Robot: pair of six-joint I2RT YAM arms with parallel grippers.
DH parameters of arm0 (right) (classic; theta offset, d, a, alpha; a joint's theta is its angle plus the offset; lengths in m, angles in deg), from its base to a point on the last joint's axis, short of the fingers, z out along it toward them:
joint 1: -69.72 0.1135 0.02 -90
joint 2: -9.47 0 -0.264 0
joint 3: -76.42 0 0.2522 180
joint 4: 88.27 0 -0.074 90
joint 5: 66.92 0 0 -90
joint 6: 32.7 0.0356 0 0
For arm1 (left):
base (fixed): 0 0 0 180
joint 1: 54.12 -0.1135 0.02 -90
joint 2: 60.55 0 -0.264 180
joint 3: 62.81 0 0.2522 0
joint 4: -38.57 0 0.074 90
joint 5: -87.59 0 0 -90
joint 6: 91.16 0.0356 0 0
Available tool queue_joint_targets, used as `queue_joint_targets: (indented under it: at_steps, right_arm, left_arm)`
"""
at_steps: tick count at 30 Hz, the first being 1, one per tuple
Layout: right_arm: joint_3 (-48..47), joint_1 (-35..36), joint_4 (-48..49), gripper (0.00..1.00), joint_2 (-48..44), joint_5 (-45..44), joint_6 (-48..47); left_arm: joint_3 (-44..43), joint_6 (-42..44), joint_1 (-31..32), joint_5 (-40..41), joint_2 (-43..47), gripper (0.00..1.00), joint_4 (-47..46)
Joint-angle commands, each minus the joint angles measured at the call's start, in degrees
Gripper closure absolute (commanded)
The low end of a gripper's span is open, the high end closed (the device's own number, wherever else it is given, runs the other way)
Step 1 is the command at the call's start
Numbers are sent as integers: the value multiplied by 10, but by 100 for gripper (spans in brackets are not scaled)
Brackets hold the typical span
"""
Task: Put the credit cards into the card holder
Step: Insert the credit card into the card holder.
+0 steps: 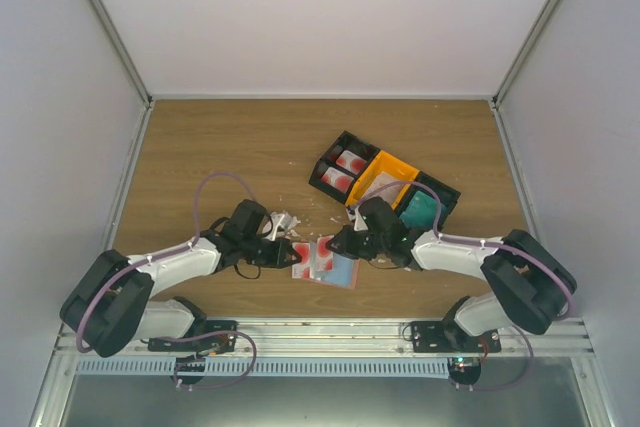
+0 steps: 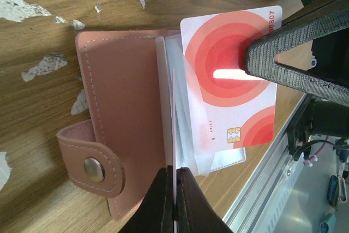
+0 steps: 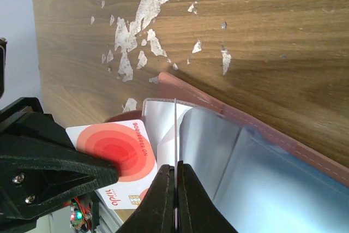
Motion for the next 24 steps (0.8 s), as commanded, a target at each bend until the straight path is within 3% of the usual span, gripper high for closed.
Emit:
queue_joint_targets:
  at_steps: [1, 14, 24]
  right_arm:
    - [-17, -3, 8, 99, 10, 4, -15]
    - [23, -3, -142, 100, -108, -105, -14]
    - [57, -4, -205, 100, -166, -143, 0]
  left_arm:
    - [0, 3, 3, 9, 16, 100, -1]
    - [0, -24, 5, -98, -47, 100, -112]
    - [-24, -39, 31, -129, -111, 100, -168]
